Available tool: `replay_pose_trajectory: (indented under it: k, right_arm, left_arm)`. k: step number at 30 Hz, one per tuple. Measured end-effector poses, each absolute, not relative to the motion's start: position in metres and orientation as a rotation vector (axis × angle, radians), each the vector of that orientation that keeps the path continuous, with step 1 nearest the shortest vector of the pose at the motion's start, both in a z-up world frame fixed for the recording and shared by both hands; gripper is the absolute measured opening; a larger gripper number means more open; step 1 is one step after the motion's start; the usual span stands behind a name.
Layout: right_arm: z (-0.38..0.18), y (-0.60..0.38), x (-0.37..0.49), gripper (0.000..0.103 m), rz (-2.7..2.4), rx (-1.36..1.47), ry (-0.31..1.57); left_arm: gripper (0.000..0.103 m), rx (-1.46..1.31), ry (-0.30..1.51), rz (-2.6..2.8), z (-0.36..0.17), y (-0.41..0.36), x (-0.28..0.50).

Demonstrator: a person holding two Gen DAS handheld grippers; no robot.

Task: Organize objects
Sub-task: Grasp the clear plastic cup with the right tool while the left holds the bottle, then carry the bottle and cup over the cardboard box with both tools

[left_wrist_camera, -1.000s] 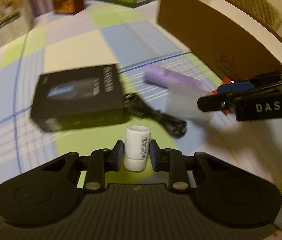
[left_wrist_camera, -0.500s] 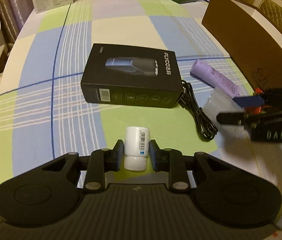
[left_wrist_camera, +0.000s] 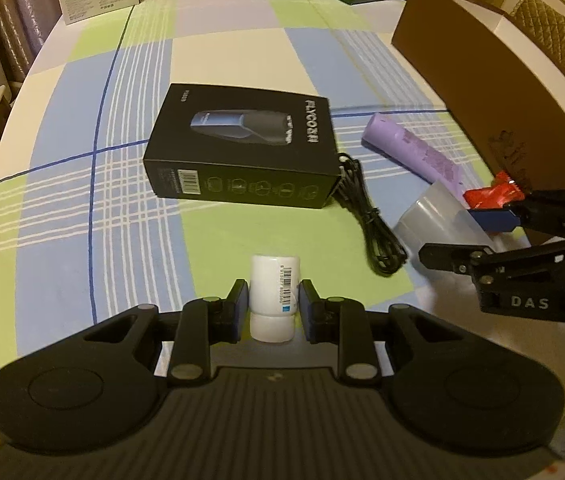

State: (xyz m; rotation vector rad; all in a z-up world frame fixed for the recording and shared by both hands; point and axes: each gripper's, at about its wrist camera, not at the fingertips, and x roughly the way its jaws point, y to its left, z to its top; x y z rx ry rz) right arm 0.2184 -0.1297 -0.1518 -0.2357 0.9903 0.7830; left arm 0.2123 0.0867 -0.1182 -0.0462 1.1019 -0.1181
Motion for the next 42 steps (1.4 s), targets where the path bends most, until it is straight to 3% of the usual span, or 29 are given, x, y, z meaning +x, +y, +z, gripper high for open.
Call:
replay_pose_trajectory:
  k: [20,42]
  right_arm:
    - [-0.053,-0.248,0.194,0.049,0.678,-0.038,0.815]
    - [-0.029,-0.34,0.302,0.049,0.54,-0.006,0.725]
  left_arm:
    - [0.023,-0.012,0.898,-0.338,-0.037,-0.01,0.205]
    - [0.023,0.038,0.766,-0.448,0.0,-0.142,0.279]
